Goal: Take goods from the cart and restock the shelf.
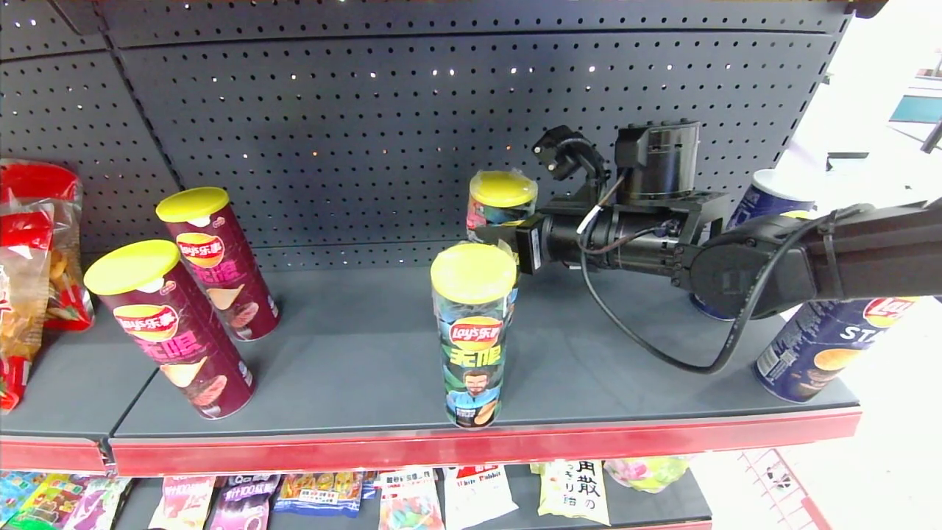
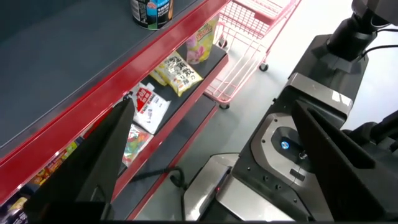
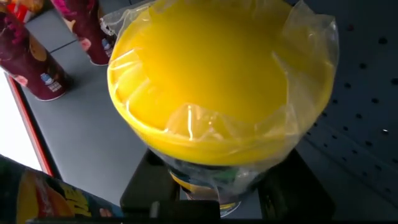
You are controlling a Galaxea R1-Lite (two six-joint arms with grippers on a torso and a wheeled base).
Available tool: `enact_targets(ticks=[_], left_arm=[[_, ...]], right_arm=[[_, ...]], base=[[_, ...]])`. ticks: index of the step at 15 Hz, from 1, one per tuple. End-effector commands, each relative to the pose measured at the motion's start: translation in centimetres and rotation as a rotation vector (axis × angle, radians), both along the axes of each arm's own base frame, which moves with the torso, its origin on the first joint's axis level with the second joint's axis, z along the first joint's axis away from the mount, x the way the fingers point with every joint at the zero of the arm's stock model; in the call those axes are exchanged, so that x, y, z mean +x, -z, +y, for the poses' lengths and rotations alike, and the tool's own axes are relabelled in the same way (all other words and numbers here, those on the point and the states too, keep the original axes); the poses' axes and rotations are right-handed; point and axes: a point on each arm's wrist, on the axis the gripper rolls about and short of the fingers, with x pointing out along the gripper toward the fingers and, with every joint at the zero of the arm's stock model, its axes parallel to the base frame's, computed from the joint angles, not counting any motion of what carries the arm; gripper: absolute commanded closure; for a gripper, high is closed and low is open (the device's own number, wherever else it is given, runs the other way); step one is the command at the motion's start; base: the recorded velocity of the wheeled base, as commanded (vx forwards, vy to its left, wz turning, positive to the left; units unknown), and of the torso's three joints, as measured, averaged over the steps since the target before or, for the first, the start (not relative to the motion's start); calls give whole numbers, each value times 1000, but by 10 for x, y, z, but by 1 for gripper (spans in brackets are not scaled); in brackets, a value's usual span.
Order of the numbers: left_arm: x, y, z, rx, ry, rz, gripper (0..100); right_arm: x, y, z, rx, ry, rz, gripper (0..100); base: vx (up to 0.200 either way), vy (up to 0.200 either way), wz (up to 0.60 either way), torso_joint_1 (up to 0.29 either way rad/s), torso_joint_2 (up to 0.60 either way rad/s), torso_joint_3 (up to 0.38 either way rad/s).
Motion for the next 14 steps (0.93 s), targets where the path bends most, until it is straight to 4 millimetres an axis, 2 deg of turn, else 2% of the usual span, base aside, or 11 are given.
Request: enact_targets(ticks=[1,9,10,14], left_arm=[[1,1,0,3,-1,5,0],[1,1,0,3,-1,5,0],[1,1,0,2,1,5,0],[1,1,0,3,1,6,0]], right_arm=[[1,3,2,-4,-3,6,100],[3,8,3,-13,1,16,100],[2,10,3,-17,1,21,0],[-2,7,4,-12,-4,20,0]], base=[[0,0,0,0,0,0],[0,0,0,0,0,0],[0,0,0,0,0,0],[0,0,0,0,0,0]])
